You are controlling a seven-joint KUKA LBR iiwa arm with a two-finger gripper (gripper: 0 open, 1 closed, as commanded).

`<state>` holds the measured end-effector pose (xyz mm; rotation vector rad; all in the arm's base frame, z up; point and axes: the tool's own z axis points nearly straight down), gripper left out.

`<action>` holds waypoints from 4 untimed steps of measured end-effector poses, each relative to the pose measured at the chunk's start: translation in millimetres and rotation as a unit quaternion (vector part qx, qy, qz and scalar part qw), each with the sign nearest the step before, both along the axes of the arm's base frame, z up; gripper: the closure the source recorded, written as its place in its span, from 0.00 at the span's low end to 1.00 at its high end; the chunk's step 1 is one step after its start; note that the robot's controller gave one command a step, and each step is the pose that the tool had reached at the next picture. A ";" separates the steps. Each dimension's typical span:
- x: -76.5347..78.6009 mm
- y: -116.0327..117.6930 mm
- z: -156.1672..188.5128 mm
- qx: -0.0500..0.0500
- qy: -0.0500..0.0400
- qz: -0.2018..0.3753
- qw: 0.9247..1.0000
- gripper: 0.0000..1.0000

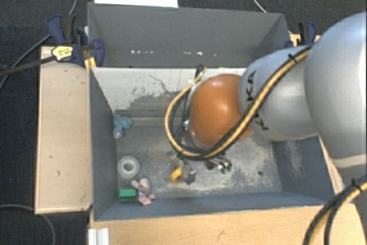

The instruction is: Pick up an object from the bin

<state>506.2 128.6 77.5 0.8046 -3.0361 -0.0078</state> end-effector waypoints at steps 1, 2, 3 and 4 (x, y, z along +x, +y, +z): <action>-1.9 -0.2 22.3 -0.001 0.003 -0.001 1.000 1.00; 0.0 0.2 44.5 0.000 0.000 -0.001 1.000 1.00; 1.0 0.4 60.8 0.001 -0.002 -0.001 1.000 1.00; 1.2 0.4 73.0 0.001 -0.002 -0.002 1.000 1.00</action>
Offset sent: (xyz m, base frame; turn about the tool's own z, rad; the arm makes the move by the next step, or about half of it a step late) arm -0.0001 0.0002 0.0819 0.0000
